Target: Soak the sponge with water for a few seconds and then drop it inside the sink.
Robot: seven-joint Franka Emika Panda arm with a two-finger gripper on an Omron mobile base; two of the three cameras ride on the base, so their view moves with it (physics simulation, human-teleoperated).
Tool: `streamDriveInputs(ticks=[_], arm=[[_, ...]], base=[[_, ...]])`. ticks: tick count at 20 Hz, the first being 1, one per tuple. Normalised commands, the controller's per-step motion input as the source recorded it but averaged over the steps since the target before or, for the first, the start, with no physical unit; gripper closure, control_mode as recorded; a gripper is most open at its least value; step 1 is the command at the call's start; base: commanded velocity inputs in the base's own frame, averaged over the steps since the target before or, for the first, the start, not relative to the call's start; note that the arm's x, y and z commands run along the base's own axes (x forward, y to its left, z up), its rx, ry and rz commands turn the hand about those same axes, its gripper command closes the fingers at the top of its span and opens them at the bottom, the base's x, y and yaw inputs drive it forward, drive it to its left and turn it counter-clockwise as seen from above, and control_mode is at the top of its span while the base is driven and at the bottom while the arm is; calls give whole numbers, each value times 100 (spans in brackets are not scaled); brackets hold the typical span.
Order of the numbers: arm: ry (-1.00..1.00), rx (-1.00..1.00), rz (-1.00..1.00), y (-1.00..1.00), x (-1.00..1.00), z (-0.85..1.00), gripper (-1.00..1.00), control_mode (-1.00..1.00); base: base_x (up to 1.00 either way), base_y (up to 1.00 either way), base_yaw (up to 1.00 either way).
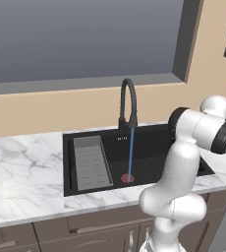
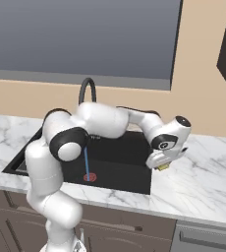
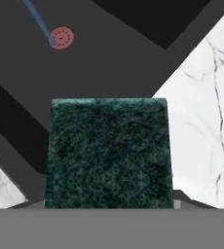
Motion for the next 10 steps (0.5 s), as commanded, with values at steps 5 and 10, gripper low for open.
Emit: streamDriveInputs(ticks=[5, 10], arm=[[0, 0, 14, 49, -6, 1, 100, -100], [0, 1, 11, 47, 0, 17, 100, -100]], base=[[0, 0, 0], [0, 0, 0]])
